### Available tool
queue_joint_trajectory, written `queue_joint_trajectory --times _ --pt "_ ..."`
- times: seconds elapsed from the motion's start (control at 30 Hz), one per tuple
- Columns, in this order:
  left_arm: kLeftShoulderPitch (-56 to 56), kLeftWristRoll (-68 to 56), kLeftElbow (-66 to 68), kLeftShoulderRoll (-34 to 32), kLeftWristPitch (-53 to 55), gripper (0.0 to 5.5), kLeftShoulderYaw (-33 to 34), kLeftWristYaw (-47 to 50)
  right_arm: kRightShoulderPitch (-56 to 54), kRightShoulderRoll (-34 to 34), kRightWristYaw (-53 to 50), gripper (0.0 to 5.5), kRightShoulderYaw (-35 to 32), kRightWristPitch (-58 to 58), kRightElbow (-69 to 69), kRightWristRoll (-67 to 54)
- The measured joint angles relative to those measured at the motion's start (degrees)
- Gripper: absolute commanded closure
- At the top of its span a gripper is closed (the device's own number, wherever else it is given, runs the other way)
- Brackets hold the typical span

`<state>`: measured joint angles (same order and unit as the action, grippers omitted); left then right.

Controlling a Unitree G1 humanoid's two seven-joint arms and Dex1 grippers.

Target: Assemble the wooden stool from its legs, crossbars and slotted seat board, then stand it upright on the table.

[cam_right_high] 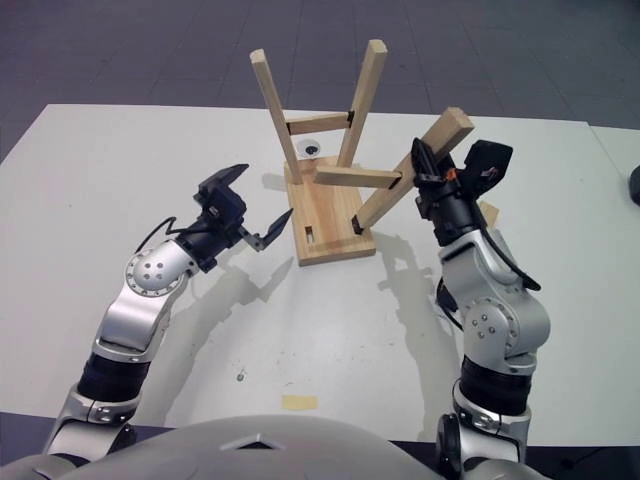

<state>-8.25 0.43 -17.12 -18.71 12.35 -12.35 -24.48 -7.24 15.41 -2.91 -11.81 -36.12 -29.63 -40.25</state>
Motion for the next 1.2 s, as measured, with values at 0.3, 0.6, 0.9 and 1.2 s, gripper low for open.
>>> queue_joint_trajectory --times 0.3,0.6,0.9,1.2 --pt "-0.21 0.18 0.16 -0.09 -0.4 0.1 -0.49 -0.07 0.29 0.75 -1.69 4.49 5.87 1.05 -1.49 5.97" --pt "-0.22 1.82 0.39 0.08 -0.83 0.1 -1.05 0.32 3.74 3.35 -0.05 4.46 10.02 2.7 -3.11 10.27" --pt "-0.24 2.1 1.13 -0.22 -1.66 0.1 -0.07 0.06 3.93 -1.51 0.93 4.49 8.65 2.89 -2.72 9.44" --pt "-6.15 -1.27 7.62 -2.92 -2.51 0.1 11.41 1.0 2.49 -6.37 1.88 3.07 5.61 3.37 -3.24 5.65"
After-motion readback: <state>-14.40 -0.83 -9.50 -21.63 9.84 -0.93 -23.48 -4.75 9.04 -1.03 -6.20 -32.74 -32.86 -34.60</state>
